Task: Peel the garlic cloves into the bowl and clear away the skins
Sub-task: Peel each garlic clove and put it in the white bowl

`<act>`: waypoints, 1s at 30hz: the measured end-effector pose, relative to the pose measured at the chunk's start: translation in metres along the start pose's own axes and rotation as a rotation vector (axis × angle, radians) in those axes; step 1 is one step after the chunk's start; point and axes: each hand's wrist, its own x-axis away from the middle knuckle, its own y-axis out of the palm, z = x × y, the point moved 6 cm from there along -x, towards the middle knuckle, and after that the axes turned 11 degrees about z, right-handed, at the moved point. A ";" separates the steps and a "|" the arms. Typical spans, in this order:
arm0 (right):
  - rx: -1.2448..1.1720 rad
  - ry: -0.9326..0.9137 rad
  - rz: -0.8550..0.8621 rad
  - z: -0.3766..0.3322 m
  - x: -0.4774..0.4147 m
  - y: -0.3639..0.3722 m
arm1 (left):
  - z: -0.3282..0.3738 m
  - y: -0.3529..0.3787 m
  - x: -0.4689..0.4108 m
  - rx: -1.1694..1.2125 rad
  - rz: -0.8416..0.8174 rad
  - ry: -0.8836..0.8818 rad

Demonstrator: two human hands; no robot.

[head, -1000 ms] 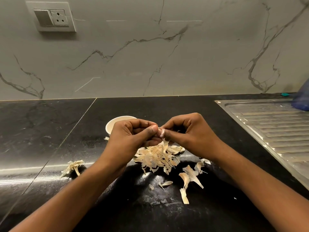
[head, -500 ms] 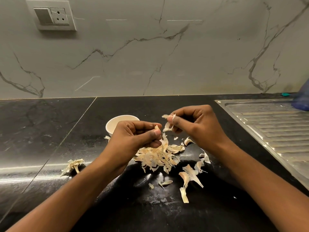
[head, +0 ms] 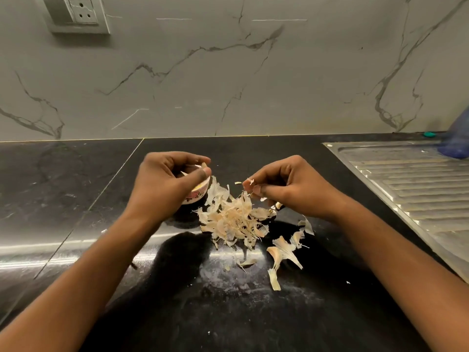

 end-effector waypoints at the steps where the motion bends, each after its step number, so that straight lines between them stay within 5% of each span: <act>1: 0.005 0.006 -0.010 0.000 0.000 -0.002 | -0.003 -0.005 -0.005 -0.057 0.021 0.007; 9: 0.088 0.064 0.096 0.007 -0.005 -0.040 | -0.026 -0.017 -0.018 -0.487 0.032 0.006; 15: 0.435 0.104 -0.103 0.030 -0.002 -0.037 | -0.023 -0.012 -0.015 -0.596 0.013 0.037; 23: 0.464 0.083 -0.173 0.029 0.001 -0.031 | 0.008 -0.002 0.002 -0.362 0.089 0.325; 30: 0.047 0.079 -0.023 0.005 -0.002 -0.027 | 0.016 0.029 0.028 -0.067 -0.081 0.322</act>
